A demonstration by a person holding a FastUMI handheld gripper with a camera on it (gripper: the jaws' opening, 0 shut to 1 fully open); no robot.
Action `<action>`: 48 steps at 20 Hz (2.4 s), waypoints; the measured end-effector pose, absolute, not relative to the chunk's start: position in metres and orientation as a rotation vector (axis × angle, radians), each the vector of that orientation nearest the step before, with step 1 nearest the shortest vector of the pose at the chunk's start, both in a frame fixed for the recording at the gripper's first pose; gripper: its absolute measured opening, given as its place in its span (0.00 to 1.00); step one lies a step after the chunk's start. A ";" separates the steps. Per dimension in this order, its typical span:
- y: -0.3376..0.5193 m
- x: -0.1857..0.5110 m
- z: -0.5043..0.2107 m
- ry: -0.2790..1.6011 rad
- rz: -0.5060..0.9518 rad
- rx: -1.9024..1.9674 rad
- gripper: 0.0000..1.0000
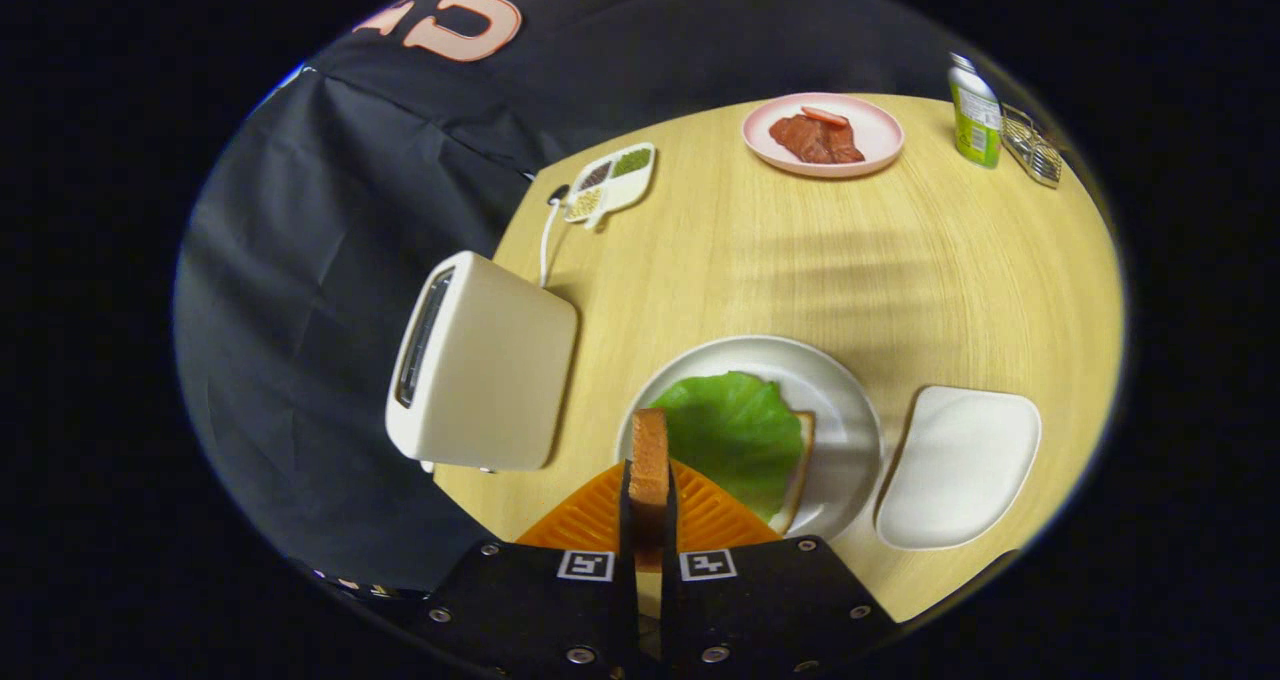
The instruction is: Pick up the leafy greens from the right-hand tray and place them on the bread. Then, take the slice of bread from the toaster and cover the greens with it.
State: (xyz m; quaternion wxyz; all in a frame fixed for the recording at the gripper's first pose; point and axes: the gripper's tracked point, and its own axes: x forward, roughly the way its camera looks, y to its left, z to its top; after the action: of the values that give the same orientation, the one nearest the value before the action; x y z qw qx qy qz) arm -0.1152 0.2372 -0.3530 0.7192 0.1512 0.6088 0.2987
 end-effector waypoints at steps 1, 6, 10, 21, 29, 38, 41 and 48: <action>0.235 -0.114 -0.358 1.346 0.654 0.350 0.10; 0.205 -0.106 -0.390 1.377 0.536 0.334 0.23; 0.193 -0.095 -0.397 1.303 0.512 0.274 0.41; 0.184 -0.037 -0.295 0.941 0.501 0.293 0.91; 0.135 0.029 -0.132 0.452 0.434 0.210 0.98; 0.082 0.045 -0.002 0.093 0.271 0.116 0.98; 0.080 0.029 0.012 0.055 0.301 0.121 0.98; 0.075 0.026 0.027 0.004 0.290 0.112 0.98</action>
State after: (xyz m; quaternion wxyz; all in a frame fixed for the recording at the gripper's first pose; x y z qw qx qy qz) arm 0.0256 0.0747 0.0271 0.9879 0.0558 0.0018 0.1445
